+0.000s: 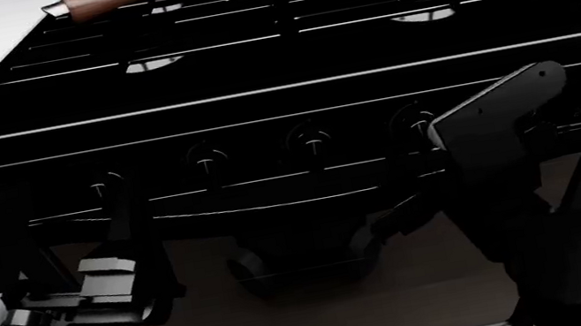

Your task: Pick the croissant and place it on the pan. Then turn on the stove to warm the croissant.

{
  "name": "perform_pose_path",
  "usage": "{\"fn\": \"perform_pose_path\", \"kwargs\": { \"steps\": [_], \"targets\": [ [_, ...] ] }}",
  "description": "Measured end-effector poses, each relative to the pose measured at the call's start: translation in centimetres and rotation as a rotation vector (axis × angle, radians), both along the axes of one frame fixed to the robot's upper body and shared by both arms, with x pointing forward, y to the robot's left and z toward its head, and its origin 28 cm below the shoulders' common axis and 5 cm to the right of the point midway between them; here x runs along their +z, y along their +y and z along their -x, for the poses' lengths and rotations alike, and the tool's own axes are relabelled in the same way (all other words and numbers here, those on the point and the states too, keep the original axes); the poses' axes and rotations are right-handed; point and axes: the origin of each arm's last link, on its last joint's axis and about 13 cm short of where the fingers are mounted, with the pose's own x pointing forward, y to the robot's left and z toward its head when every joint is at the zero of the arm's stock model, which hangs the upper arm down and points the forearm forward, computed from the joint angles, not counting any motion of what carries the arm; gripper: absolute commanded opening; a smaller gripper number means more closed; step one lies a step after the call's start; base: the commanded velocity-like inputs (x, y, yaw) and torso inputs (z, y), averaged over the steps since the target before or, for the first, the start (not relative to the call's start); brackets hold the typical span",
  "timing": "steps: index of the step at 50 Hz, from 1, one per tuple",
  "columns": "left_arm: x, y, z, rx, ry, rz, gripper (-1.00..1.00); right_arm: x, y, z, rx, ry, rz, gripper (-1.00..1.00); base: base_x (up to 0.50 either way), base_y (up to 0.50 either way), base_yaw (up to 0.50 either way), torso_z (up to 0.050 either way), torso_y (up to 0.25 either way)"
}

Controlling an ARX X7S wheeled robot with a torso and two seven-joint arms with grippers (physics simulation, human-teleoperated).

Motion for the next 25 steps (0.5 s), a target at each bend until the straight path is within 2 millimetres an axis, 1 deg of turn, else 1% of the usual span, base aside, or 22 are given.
{"fn": "perform_pose_path", "kwargs": {
  "steps": [9, 25],
  "targets": [
    [0.0, 0.0, 0.1, 0.0, 0.0, 0.0, 1.0, 0.7, 0.2, 0.4, 0.03, -0.032, -0.023, 1.0, 0.0, 0.0, 0.0, 0.0, 0.0],
    [0.2, 0.0, 0.2, 0.004, -0.007, -0.001, 1.0, 1.6, 0.0, 1.7, 0.019, -0.086, -0.057, 1.0, 0.0, 0.0, 0.0, 0.0, 0.0]
  ]
}}
